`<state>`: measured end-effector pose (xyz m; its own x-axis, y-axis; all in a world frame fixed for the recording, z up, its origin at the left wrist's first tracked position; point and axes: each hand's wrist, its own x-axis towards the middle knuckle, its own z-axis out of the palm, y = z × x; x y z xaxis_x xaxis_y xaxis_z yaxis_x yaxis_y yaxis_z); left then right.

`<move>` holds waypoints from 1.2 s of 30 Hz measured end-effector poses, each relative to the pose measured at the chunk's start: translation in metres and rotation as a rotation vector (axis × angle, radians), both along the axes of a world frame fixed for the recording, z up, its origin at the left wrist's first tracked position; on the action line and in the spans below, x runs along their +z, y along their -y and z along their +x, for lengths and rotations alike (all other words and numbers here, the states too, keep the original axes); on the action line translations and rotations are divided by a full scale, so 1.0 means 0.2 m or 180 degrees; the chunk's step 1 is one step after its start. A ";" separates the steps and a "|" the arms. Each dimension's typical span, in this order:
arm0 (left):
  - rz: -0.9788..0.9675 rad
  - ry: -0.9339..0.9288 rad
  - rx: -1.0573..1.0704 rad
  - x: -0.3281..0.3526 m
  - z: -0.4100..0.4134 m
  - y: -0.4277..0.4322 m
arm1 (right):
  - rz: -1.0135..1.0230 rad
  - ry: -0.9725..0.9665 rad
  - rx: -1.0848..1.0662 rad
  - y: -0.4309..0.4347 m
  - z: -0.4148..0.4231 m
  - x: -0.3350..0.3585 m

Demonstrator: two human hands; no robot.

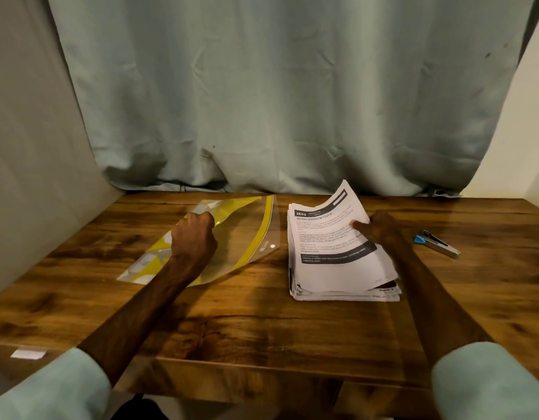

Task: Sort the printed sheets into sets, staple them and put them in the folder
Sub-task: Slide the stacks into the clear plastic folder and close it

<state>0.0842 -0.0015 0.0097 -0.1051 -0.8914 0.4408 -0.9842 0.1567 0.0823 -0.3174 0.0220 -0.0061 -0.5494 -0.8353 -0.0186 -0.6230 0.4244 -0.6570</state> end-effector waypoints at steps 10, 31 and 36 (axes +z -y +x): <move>0.0022 -0.0031 0.0055 -0.01 -0.01 0.01 | -0.0213 0.0298 -0.0152 -0.02 0.00 -0.13; 0.0031 -0.0127 -0.0023 0.01 0.02 0.02 | -0.0341 0.1266 0.0116 -0.21 0.09 0.07; -0.0070 -0.0004 0.0034 0.00 0.03 0.01 | -0.1109 0.1552 0.0065 -0.16 0.17 0.18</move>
<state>0.0901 -0.0033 0.0096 -0.0949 -0.8826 0.4603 -0.9858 0.1478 0.0801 -0.2843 0.0547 0.0295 -0.5302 -0.8478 0.0124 -0.2205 0.1237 -0.9675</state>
